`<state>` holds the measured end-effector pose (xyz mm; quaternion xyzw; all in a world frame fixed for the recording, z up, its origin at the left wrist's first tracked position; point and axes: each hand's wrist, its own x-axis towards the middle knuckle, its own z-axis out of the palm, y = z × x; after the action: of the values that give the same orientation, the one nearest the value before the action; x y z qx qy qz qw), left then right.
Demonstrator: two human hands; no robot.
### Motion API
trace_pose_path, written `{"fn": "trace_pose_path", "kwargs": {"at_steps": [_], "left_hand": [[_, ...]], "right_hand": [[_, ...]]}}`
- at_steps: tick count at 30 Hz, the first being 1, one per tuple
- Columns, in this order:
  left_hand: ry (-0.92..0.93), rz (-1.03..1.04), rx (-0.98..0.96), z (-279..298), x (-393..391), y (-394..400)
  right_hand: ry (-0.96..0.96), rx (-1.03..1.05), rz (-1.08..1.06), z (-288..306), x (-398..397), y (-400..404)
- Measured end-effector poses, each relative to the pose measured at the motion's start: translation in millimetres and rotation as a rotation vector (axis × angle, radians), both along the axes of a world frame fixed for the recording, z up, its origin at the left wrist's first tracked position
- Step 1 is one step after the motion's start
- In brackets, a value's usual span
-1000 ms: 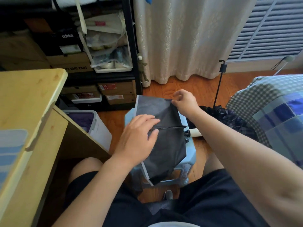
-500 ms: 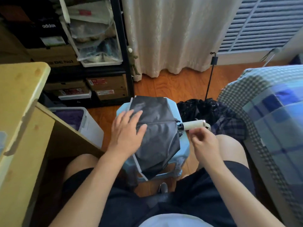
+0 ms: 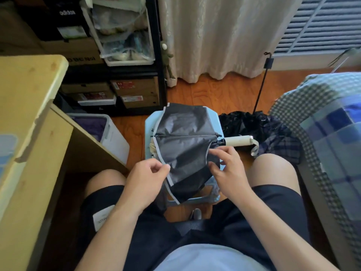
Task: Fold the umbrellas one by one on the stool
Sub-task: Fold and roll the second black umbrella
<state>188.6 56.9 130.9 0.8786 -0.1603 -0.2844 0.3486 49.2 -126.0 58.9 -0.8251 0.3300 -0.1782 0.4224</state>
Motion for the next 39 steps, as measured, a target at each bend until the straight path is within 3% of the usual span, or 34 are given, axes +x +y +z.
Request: {"fn": "trace_pose_path", "kwargs": {"at_steps": [2, 7, 13, 18, 25, 29, 34, 39], "left_hand": [[-0.017, 0.030, -0.050, 6.7, 2.1, -0.8], [0.263, 0.169, -0.239, 1.1, 8.0, -2.5], [0.234, 0.196, -0.383, -4.0, 6.5, -2.7], [0.376, 0.319, -0.511, -6.7, 10.1, -3.9], [0.453, 0.392, -0.534, -5.9, 15.6, -5.9], [0.462, 0.387, -0.539, 0.5, 14.9, -10.4], [0.497, 0.402, -0.537, -0.4, 17.0, -9.3], [0.505, 0.422, -0.530, -0.4, 16.3, -9.4]], "right_hand": [[-0.022, -0.008, -0.040, 0.1, -1.1, -4.1], [0.017, 0.006, -0.064, -1.7, -0.5, -20.4], [0.047, -0.064, -0.111, -2.1, 9.4, -35.0], [0.027, -0.138, -0.105, -1.5, 13.1, -36.3], [0.002, -0.139, -0.046, 4.3, 15.6, -38.7], [-0.037, -0.090, -0.125, 12.6, 13.6, -42.3], [-0.016, 0.003, 0.029, 13.5, 11.0, -38.5], [0.009, 0.014, 0.039, 20.5, 12.8, -35.1]]}}
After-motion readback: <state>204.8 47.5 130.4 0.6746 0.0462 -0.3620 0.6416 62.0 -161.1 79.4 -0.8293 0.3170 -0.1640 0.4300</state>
